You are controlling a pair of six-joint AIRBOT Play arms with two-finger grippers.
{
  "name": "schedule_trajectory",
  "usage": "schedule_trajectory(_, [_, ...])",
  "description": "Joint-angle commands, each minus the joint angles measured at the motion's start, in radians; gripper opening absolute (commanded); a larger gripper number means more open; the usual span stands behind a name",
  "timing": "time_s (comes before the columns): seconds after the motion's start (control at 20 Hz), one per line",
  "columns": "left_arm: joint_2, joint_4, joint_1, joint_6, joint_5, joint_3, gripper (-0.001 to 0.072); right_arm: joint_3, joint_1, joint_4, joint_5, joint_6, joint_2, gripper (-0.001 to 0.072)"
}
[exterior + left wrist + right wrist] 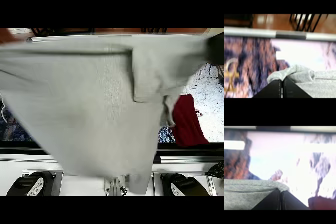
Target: Fold the shirts.
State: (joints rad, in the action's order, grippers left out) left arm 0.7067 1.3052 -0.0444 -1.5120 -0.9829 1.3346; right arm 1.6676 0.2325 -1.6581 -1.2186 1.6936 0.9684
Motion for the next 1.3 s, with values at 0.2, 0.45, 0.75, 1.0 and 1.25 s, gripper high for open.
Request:
schedule_trajectory(0.2, [0.496,-0.121,0.002,-0.001,0.303,-0.171,0.0033,-0.111,-0.001,0.128,0.271,0.308,0.523,0.0080])
schedule_trajectory(0.45, [0.729,-0.245,0.002,-0.001,0.206,-0.171,0.0036,-0.111,0.000,0.306,0.270,0.310,0.687,0.0080])
schedule_trajectory(0.75, [0.739,-0.156,-0.148,0.060,-0.204,-0.016,0.0523,-0.111,-0.088,0.230,0.058,0.113,0.536,0.0508])
schedule_trajectory(1.0, [0.678,-0.007,-0.326,0.018,-0.483,-0.150,0.0410,-0.299,-0.280,0.100,-0.375,-0.062,0.362,0.0484])
schedule_trajectory(1.25, [0.651,-0.091,-0.371,0.090,-0.287,-0.434,0.0505,-0.585,-0.346,0.311,-0.197,-0.061,0.196,0.0486])
